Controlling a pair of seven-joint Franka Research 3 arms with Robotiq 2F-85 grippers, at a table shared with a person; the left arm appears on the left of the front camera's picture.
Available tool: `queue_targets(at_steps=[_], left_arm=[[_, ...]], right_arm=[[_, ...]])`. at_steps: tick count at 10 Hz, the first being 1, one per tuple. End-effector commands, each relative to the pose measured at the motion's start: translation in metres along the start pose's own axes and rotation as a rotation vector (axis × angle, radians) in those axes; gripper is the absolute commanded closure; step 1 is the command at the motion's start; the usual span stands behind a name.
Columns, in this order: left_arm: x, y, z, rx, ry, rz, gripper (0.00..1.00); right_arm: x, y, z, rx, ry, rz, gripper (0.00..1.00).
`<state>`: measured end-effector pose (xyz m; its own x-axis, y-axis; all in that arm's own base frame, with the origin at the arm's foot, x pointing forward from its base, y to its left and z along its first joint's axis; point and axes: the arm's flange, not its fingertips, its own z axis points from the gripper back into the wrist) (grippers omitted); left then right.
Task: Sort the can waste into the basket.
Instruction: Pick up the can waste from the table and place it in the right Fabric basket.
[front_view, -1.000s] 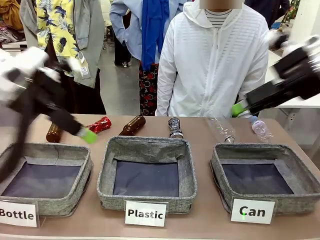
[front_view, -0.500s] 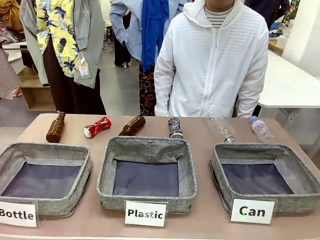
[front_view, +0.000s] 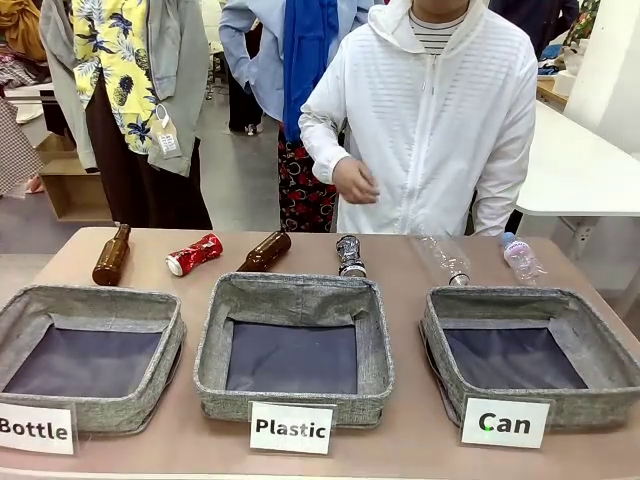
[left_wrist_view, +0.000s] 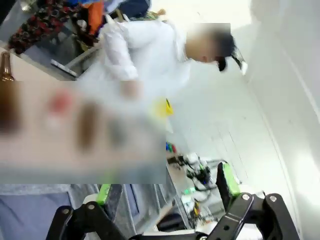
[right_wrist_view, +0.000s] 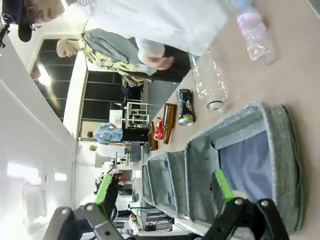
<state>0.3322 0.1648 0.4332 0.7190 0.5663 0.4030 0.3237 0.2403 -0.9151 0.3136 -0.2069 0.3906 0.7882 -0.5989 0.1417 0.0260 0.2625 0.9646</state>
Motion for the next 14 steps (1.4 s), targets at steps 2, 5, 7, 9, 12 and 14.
queue_targets(at_steps=[2, 5, 7, 9, 12, 14], left_arm=[[-0.009, -0.008, 0.015, -0.057, 0.069, -0.029, 0.00], [-0.009, -0.008, 0.015, -0.057, 0.069, -0.029, 0.00], [-0.009, -0.031, 0.008, 0.131, 0.091, -0.101, 0.00], [0.017, -0.082, -0.058, 0.446, 0.346, -0.347, 0.00], [0.045, -0.101, -0.179, 0.796, 0.594, -0.580, 0.00], [0.042, -0.095, -0.265, 0.988, 0.647, -0.747, 0.00]], right_arm=[[-0.002, 0.025, 0.008, -0.005, 0.011, 0.066, 0.00], [-0.002, 0.025, 0.008, -0.005, 0.011, 0.066, 0.00], [-0.002, 0.025, 0.008, -0.005, 0.011, 0.066, 0.00], [-0.002, 0.025, 0.008, -0.005, 0.011, 0.066, 0.00], [-0.002, 0.025, 0.008, -0.005, 0.011, 0.066, 0.00], [-0.002, 0.025, 0.008, -0.005, 0.011, 0.066, 0.00]])
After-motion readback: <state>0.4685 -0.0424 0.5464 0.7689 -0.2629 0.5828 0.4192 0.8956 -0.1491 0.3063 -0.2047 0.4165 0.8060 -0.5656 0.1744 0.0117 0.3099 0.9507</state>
